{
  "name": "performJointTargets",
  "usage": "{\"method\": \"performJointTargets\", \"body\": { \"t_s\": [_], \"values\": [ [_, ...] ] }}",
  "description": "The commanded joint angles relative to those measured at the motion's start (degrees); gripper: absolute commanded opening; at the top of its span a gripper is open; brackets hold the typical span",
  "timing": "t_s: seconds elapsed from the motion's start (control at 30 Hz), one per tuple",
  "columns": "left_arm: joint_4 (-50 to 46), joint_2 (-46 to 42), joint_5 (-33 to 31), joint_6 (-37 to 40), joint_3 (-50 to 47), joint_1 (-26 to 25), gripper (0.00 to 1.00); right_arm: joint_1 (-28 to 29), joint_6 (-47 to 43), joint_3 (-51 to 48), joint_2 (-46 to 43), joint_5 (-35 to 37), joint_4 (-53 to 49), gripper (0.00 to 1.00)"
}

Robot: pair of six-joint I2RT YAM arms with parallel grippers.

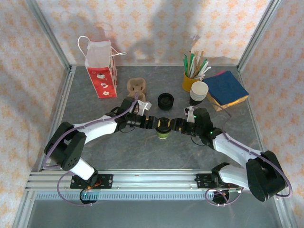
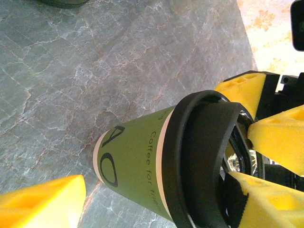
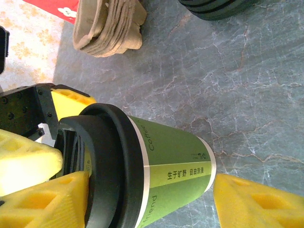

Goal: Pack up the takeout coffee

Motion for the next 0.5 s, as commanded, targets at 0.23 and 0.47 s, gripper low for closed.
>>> {"method": "performJointTargets", "body": {
  "t_s": [0.23,0.47],
  "values": [
    [-7.2,2.87,-4.96,0.28,-1.61,-0.44,0.77,-0.13,-0.97,0.08,1.44,3.9,-8.26,0.66],
    [-8.4,-0.52,-4.3,0.16,1.42,-0.47,0.77,-0.06,-1.05,3.46,-0.08,2.32,-9.97,0.66]
  ]
}}
